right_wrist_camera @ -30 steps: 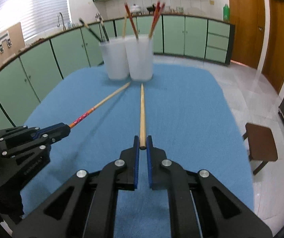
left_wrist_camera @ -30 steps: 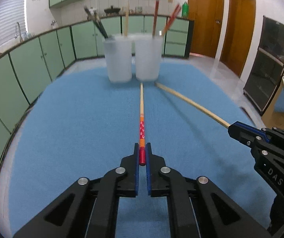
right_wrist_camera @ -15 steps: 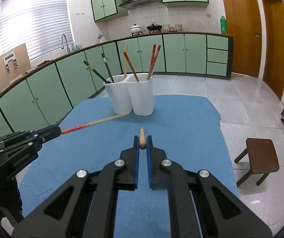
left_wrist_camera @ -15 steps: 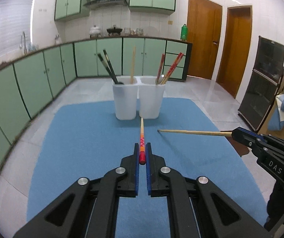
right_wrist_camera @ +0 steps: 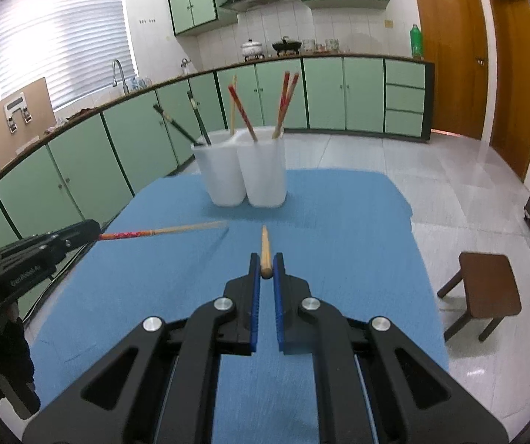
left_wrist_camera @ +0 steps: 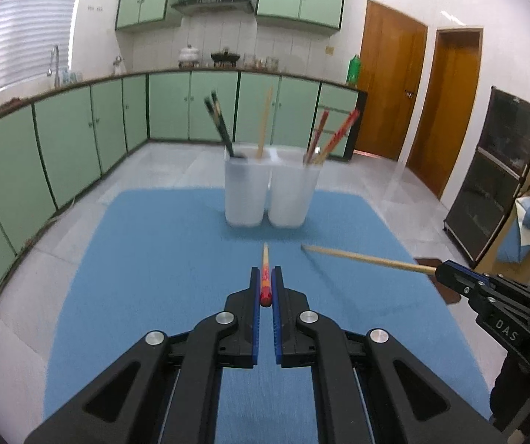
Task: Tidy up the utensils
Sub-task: 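Lift both chopsticks over the white holder and open both tools to drop them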
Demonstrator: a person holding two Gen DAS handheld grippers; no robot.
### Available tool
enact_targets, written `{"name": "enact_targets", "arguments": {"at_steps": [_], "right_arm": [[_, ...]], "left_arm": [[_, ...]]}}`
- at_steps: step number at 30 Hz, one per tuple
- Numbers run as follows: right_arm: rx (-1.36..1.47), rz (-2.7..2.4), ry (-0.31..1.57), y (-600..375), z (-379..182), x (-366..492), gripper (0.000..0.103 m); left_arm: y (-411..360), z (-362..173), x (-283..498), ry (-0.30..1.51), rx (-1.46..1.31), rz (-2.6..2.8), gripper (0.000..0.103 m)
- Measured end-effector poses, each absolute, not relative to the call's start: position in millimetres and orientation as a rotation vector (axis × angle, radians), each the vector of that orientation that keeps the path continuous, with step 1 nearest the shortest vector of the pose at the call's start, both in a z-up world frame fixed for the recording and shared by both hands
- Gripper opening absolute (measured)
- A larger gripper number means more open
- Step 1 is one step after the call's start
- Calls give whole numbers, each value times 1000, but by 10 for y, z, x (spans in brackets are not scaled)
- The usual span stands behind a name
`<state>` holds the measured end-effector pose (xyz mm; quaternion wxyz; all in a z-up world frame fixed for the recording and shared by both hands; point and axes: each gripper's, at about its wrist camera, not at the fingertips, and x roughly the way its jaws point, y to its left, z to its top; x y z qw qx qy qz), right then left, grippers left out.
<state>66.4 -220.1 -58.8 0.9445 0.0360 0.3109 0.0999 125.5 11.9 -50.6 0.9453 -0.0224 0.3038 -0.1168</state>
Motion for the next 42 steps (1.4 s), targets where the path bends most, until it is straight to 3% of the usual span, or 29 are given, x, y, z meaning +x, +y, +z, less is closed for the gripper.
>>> {"name": "enact_targets", "arguments": {"at_steps": [20, 33, 38, 42], "right_arm": [[20, 312, 522, -2259, 650, 1484, 6], [-73, 304, 336, -2173, 1712, 2151, 6], [-67, 289, 319, -2143, 1757, 2547, 6], [-34, 285, 379, -2141, 1496, 2911, 6]], "left_arm": [[113, 316, 1996, 518, -9, -322, 6], [-20, 1260, 2557, 335, 56, -310, 6], [-145, 1393, 2880, 291, 77, -295, 6], [-217, 1154, 3228, 349, 60, -290, 6]]}}
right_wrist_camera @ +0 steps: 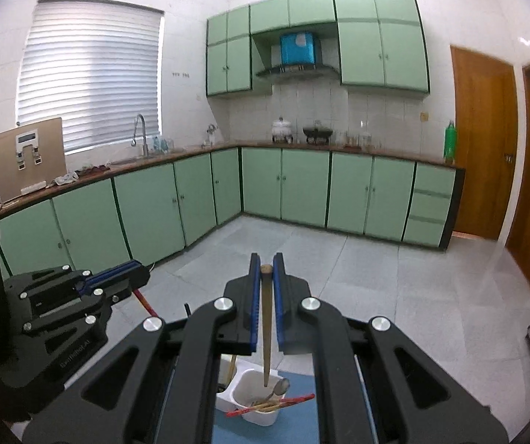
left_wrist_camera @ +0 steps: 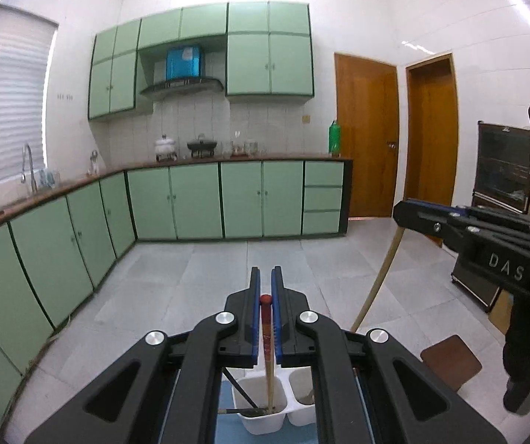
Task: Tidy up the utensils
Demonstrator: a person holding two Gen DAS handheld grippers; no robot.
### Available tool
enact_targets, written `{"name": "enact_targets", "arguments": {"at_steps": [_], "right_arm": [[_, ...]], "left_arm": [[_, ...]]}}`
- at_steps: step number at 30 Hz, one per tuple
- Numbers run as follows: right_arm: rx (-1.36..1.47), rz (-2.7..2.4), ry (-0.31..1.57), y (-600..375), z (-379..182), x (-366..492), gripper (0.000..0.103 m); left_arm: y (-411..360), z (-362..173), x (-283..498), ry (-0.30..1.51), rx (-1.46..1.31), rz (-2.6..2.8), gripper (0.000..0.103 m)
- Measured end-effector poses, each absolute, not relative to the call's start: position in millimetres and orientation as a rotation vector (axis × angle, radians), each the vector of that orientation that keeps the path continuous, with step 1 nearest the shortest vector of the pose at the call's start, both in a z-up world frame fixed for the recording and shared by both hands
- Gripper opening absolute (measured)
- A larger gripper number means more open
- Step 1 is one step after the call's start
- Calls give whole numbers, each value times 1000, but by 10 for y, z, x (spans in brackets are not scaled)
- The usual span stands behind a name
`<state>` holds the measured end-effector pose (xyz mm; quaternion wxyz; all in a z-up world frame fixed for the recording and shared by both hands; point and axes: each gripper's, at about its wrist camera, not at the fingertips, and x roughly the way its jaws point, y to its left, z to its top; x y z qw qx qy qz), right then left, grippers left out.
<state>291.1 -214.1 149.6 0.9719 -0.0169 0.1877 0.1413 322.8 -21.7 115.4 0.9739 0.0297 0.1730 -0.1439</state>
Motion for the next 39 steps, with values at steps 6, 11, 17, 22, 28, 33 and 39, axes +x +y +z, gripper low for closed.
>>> {"name": "enact_targets", "arguments": {"at_steps": [6, 11, 17, 22, 28, 33, 39], "right_arm": [[-34, 285, 482, -2052, 994, 3243, 6], [-11, 278, 565, -2071, 686, 3309, 10], [-5, 199, 507, -2262, 703, 2918, 46], [15, 153, 483, -2463, 637, 2483, 71], [40, 149, 496, -2545, 349, 1791, 93], [64, 177, 521, -2453, 144, 1290, 95], [51, 194, 495, -2297, 147, 873, 97]], "left_arm": [[-226, 622, 3621, 450, 21, -284, 6], [-202, 297, 3783, 543, 18, -285, 7], [-82, 311, 3484, 526, 10, -266, 40], [16, 324, 2982, 499, -19, -250, 71], [83, 177, 2414, 498, -35, -229, 88], [40, 88, 2009, 501, -26, -198, 93], [50, 44, 1524, 498, -9, -199, 95]]}}
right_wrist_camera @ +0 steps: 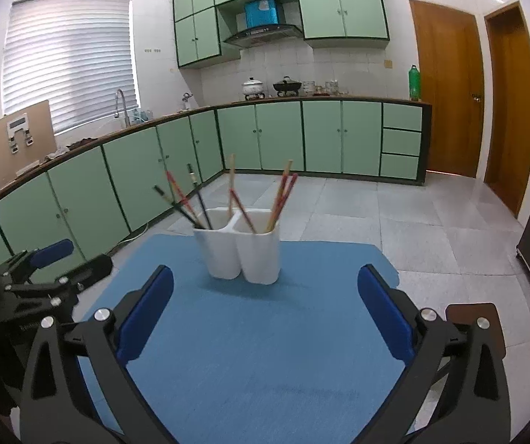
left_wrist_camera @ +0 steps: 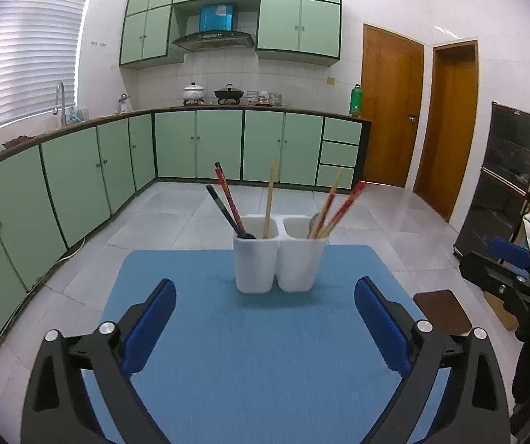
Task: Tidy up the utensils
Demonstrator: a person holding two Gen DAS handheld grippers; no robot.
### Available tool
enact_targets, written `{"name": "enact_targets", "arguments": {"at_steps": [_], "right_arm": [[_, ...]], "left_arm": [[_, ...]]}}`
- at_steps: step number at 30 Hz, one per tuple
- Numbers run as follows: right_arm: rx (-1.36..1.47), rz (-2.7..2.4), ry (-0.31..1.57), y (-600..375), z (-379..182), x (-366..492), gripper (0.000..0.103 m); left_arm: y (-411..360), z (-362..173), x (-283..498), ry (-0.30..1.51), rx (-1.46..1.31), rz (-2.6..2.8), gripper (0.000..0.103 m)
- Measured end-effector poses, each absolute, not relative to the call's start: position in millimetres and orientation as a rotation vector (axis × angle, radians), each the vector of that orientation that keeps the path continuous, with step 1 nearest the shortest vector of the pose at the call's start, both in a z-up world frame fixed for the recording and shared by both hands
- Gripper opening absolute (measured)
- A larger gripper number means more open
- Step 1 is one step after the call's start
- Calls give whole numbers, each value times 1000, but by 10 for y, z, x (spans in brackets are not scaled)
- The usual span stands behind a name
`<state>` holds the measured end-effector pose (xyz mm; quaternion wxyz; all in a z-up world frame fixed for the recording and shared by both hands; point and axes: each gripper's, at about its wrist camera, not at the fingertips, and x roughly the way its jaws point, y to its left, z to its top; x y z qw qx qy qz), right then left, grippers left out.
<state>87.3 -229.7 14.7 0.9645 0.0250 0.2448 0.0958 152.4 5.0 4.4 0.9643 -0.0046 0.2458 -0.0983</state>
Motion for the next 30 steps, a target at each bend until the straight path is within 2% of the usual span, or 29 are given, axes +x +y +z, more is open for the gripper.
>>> {"name": "enact_targets", "arguments": {"at_steps": [13, 30], "right_arm": [[13, 218, 442, -2153, 374, 416, 97], [-6, 236, 400, -2046, 504, 134, 97]], "left_arm": [[61, 294, 959, 424, -9, -219, 97], [81, 489, 684, 347, 9, -208, 97]]}}
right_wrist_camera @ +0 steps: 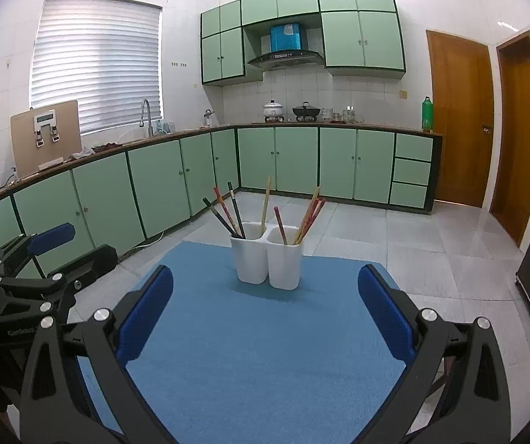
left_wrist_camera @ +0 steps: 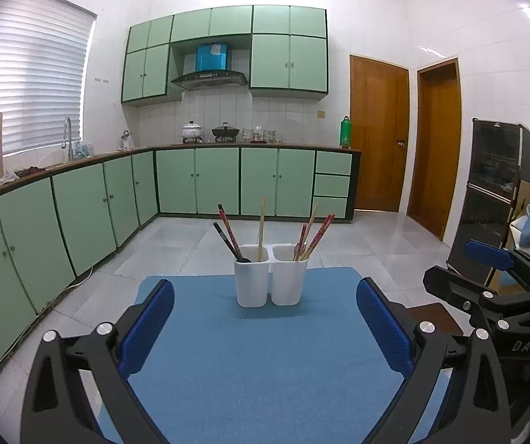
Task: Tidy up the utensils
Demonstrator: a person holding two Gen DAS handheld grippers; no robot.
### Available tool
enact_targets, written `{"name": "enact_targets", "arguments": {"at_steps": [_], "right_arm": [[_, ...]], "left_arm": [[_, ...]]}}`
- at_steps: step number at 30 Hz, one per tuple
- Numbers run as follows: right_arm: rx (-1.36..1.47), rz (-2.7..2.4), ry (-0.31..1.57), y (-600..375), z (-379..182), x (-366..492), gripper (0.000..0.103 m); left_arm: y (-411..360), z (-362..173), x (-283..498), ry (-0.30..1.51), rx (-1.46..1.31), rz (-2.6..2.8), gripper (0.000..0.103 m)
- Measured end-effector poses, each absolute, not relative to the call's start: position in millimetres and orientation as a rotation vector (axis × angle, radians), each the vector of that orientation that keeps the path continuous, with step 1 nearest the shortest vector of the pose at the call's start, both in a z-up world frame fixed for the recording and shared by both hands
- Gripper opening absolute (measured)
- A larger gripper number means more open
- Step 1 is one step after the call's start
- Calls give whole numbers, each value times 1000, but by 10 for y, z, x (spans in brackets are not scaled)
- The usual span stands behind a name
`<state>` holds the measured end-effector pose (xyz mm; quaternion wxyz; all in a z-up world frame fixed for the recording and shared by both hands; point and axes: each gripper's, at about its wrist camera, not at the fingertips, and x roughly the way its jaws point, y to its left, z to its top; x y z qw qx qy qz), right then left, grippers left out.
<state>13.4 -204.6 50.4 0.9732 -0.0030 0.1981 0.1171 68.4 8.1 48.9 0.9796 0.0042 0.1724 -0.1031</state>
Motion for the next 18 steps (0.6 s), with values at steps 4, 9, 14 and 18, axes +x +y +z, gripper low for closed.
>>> {"name": "enact_targets", "arguments": {"at_steps": [4, 9, 14, 18], "right_arm": [[-8, 238, 393, -2051, 517, 104, 97], [-7, 240, 385, -2071, 532, 87, 97], [-11, 242, 378, -2063, 543, 60, 97], [-11, 242, 377, -2060, 543, 61, 97]], "left_arm": [[80, 492, 664, 342, 8, -204, 97], [99, 498, 640, 333, 7, -201, 97], [100, 511, 627, 329, 3, -200, 97], [115, 519, 608, 324, 4, -199, 97]]}}
